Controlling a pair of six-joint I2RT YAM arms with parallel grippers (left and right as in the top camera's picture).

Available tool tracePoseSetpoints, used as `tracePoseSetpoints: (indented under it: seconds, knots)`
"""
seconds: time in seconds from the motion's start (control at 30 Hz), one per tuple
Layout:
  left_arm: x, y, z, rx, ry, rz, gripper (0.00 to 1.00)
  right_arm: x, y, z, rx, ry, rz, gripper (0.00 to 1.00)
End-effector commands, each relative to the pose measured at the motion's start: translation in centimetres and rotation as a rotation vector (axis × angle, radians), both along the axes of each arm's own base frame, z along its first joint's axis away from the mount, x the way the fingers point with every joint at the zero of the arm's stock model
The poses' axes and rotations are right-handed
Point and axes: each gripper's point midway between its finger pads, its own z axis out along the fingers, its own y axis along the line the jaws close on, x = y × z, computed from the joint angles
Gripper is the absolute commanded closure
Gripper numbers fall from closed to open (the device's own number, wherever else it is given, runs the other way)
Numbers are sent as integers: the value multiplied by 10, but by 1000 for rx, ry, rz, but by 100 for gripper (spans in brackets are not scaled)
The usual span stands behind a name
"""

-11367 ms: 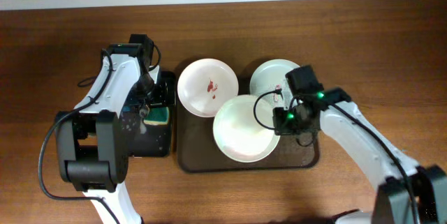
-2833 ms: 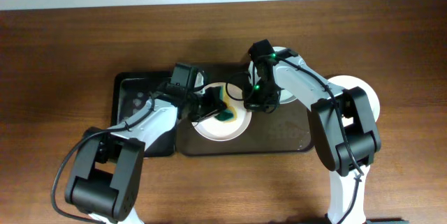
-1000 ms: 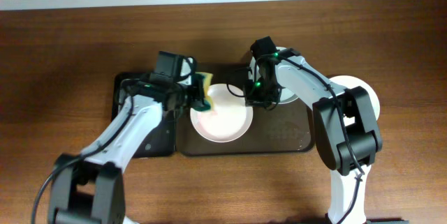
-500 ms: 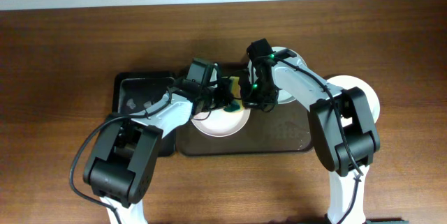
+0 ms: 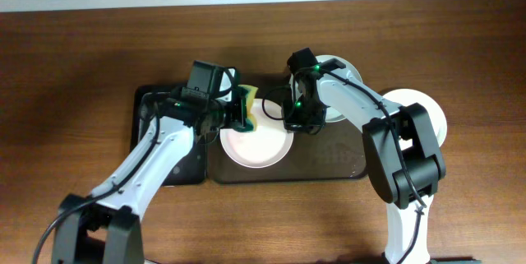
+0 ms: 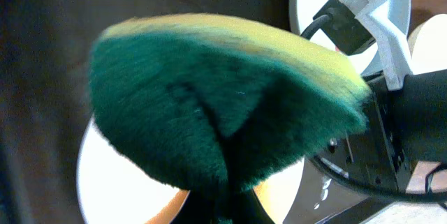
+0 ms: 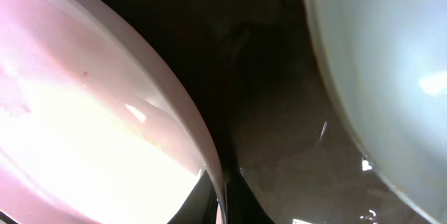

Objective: Clean dirty plates on tray and stack at the side
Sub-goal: 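Scrub the held plate with the sponge in the left gripper, then return the sponge to the black tray with the left gripper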

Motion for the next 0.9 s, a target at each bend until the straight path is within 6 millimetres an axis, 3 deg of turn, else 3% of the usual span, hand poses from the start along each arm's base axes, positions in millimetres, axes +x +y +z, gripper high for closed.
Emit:
tracePoseSetpoints:
  seconds: [0.0, 0.1, 0.13, 0.17, 0.23, 0.3, 0.33, 0.4, 0.43, 0.57, 0.7, 0.77, 0.8, 0.83, 0.87]
  knots:
    - [10, 52, 8, 140, -51, 106, 100, 0, -8, 0, -34, -10, -6, 92]
    - [15, 114, -1, 237, -28, 164, 100, 0, -8, 0, -34, -11, -5, 92]
    - [10, 148, -11, 338, 14, 226, 100, 0, -8, 0, -34, -11, -5, 92]
    - [6, 158, -18, 361, 38, 226, 100, 0, -8, 0, -34, -10, -6, 92]
    - [-5, 163, -44, 377, 116, 217, 99, 0, -8, 0, -34, -10, -6, 92]
    - [-16, 164, -63, 390, 189, 204, 92, 0, -8, 0, -34, -10, -6, 92]
    - [-21, 164, -73, 396, 227, 196, 79, 0, -8, 0, -34, -10, -6, 91]
    - [-22, 164, -78, 398, 242, 194, 43, 0, -8, 0, -34, -10, -6, 91]
    - [-21, 164, -78, 401, 237, 196, 37, 0, -7, 0, -34, -11, -6, 91]
    - [-7, 166, -75, 406, 180, 212, 39, 0, -8, 0, -34, -10, -6, 91]
    - [-1, 166, -96, 408, 197, 209, 36, 0, -8, 0, -34, -10, -6, 91]
    - [-1, 166, -108, 412, 219, 204, 37, 0, -8, 0, -34, -10, -6, 91]
    - [-1, 166, -112, 412, 222, 204, 55, 0, -8, 0, -34, -10, -6, 91]
    - [3, 166, -111, 410, 209, 207, 85, 0, -8, 0, -34, -10, -6, 91]
    - [8, 165, -109, 407, 190, 211, 100, 0, -8, 0, -34, -10, -6, 91]
